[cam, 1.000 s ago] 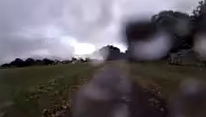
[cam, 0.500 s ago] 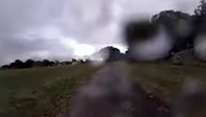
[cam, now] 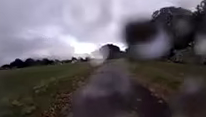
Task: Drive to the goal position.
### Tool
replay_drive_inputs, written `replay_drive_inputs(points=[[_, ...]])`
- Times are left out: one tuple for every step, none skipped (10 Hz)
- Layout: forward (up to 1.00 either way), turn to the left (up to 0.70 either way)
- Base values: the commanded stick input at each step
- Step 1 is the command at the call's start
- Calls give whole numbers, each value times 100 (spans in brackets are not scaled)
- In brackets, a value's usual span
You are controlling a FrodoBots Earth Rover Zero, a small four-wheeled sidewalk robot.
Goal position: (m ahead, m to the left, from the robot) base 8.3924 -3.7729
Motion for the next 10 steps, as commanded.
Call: replay_drive_inputs(points=[[70, -14], [70, 0], [70, 0], [70, 0], [70, 0], [70, 0], [70, 0], [70, 0], [70, 0], [70, 0]])
